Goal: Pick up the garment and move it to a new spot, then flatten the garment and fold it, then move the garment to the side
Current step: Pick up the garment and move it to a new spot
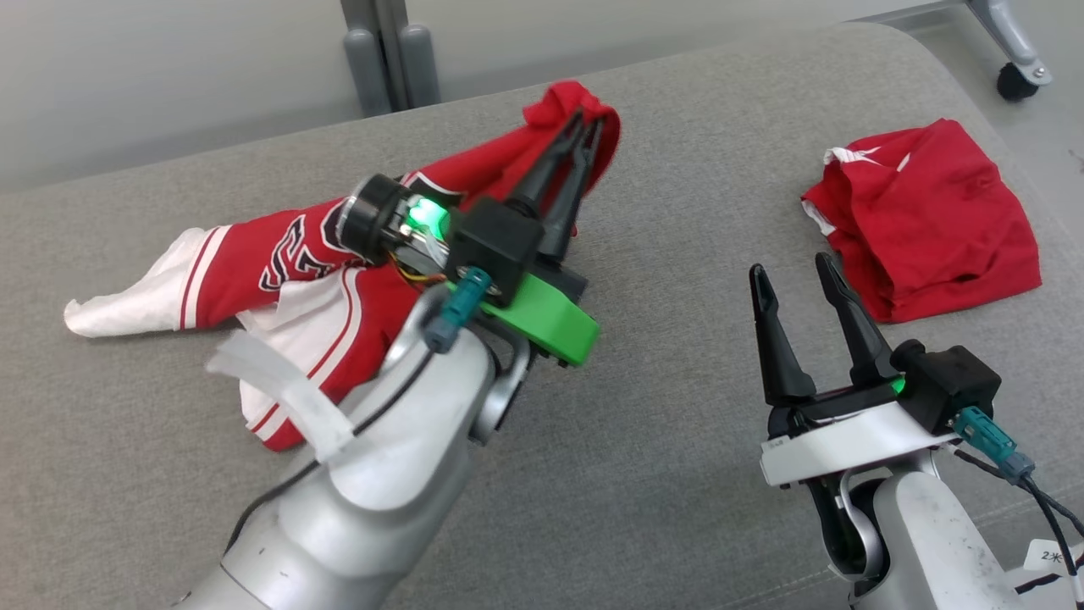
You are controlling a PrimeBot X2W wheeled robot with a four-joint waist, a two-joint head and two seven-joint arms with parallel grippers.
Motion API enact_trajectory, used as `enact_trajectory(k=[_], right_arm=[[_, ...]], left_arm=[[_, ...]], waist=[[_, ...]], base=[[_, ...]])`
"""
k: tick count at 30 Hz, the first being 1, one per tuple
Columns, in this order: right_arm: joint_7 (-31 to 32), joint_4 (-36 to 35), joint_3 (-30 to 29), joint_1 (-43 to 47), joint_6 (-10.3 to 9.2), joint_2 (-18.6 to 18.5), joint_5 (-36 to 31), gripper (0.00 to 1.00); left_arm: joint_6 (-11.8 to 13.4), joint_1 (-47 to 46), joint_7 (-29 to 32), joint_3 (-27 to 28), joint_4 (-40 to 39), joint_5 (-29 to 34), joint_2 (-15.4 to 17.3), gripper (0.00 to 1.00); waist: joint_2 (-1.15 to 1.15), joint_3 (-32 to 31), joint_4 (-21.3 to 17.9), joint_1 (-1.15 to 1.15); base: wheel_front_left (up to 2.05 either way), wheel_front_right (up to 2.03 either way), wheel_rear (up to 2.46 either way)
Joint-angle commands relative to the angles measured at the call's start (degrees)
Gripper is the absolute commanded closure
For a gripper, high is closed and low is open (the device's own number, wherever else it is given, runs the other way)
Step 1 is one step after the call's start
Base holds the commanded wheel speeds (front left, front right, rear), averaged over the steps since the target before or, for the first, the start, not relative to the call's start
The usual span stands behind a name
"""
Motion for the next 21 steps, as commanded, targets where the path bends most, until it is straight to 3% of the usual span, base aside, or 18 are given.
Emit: enact_trajectory(k=[1,5,6,7,8,15,21], right_arm=[[-0.16,-0.07,0.14,-0.54,-0.09,0.0,0.31,0.0],[-0.16,-0.09,0.33,-0.9,-0.09,-0.04,0.82,0.0],[-0.16,-0.18,0.3,-0.85,-0.09,-0.03,0.96,0.0],[-0.16,-0.23,0.29,-0.81,-0.09,-0.01,1.07,0.0],[-0.16,-0.23,0.23,-0.83,-0.09,0.0,1.13,0.0],[-0.17,-0.47,-0.66,-0.5,-0.09,-0.02,0.94,0.0],[-0.17,-0.52,-0.42,0.36,-0.09,-0.03,-0.25,0.0]], left_arm=[[2.56,0.27,-0.33,-2.54,0.1,-1.01,0.27,1.0],[7.48,-0.76,-0.45,-11.67,-0.02,-5.58,0.16,1.0],[7.74,-1.16,-0.21,-14.31,0.57,-6.54,0.18,0.59],[7.94,-1.45,-0.09,-16.09,0.96,-7.3,0.22,0.06],[8.34,-1.88,-0.09,-17.76,1.42,-8.68,0.27,0.0],[8.84,-3.06,-0.36,-24.19,5.19,-13.45,0.21,0.0],[10.09,-1.68,-0.5,-21.54,7.32,-14.9,0.22,0.0]], waist=[[0.0,0.29,-2.57,0.0],[0.0,0.57,-3.85,0.0],[0.0,0.59,-3.96,0.0],[0.0,0.62,-4.02,0.0],[0.0,0.68,-4.05,0.0],[0.0,0.37,-1.75,0.0],[0.0,-1.32,2.48,0.0]], base=[[0.0,0.0,0.0],[0.0,0.0,0.0],[0.0,0.0,0.0],[0.0,0.0,0.0],[0.0,0.0,0.0],[0.0,0.0,0.0],[0.0,0.0,0.0]])
